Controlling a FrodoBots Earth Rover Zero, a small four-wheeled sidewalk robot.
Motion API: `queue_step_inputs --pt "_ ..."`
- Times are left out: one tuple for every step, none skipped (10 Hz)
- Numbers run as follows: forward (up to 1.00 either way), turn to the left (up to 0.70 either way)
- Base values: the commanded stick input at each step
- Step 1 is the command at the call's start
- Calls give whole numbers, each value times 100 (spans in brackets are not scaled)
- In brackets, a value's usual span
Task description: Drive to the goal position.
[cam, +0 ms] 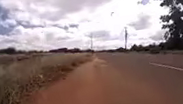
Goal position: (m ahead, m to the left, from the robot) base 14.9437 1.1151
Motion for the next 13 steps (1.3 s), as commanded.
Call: queue_step_inputs --pt "70 0" --pt "70 0" --pt "70 -3" --pt "70 -18" --pt "70 -32" --pt "70 -35" --pt "70 -35" --pt "70 -35" --pt "70 -35" --pt "70 -31" --pt "70 -25" --pt "70 0" --pt "70 0"
